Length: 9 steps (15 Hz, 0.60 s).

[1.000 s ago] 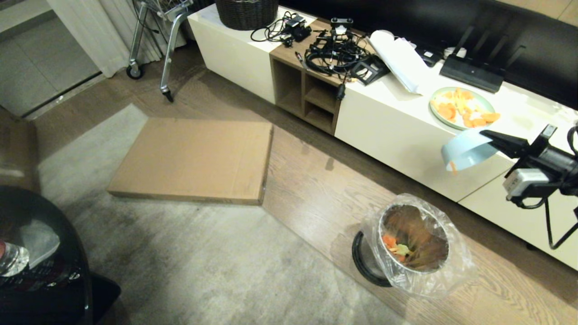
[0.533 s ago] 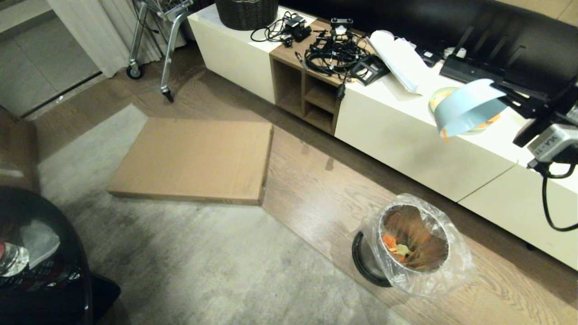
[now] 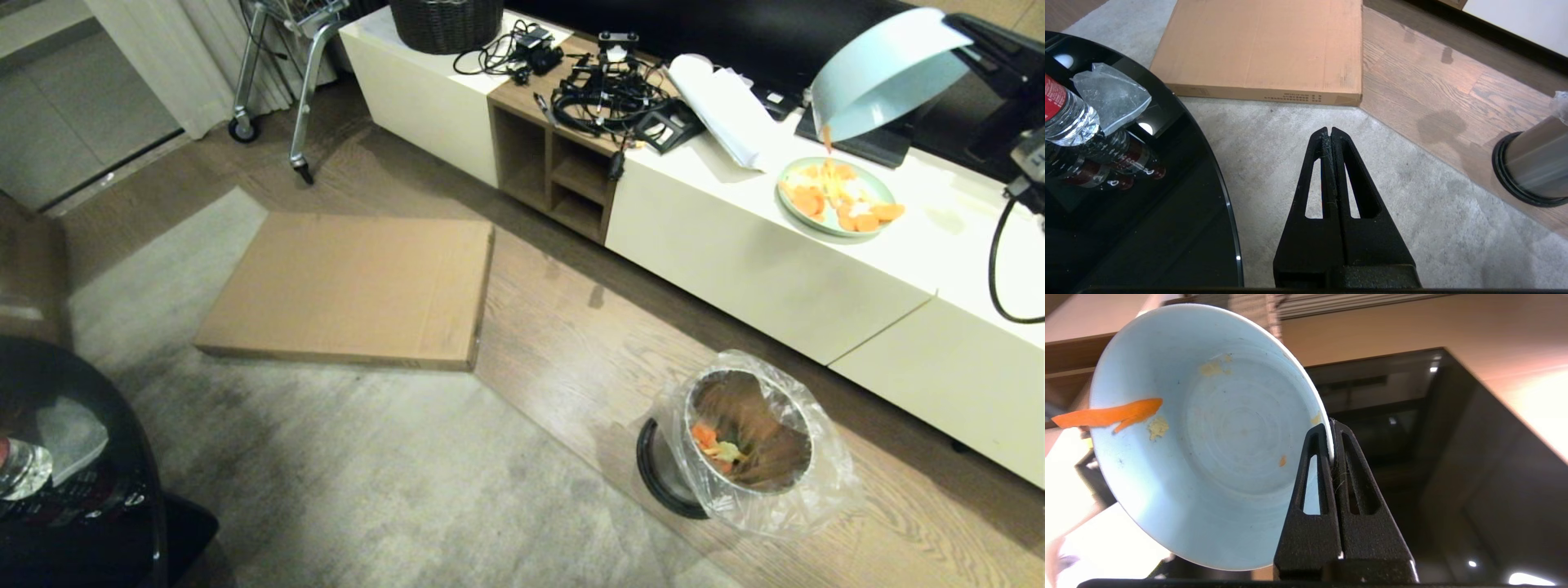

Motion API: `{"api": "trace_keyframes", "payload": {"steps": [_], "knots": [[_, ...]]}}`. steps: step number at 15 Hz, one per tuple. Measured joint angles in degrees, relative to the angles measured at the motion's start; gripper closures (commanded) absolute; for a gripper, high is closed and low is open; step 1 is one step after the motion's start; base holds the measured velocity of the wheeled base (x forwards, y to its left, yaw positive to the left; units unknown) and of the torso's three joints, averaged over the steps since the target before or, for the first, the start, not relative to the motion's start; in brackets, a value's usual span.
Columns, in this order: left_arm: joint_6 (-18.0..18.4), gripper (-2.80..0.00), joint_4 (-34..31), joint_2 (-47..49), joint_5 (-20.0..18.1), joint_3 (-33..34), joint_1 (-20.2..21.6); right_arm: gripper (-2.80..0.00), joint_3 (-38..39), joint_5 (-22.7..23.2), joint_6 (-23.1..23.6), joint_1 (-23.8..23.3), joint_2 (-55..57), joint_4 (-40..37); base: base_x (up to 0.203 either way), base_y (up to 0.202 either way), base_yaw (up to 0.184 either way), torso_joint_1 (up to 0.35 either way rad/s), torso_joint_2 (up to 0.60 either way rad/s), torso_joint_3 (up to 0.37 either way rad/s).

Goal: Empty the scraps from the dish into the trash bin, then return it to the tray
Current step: Put the bowl back to the table

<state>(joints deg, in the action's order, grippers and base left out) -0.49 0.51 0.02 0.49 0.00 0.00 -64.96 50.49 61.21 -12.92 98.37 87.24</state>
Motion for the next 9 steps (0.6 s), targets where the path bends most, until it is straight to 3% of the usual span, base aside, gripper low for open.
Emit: {"api": "trace_keyframes", "payload": {"steps": [9], "knots": [[0.0, 0.0, 0.0, 0.0, 0.0, 0.0, 0.0, 0.0, 3.4, -0.8, -3.6, 0.0, -2.4, -0.1, 0.0, 0.0, 0.0, 0.0, 0.0, 0.0]]}}
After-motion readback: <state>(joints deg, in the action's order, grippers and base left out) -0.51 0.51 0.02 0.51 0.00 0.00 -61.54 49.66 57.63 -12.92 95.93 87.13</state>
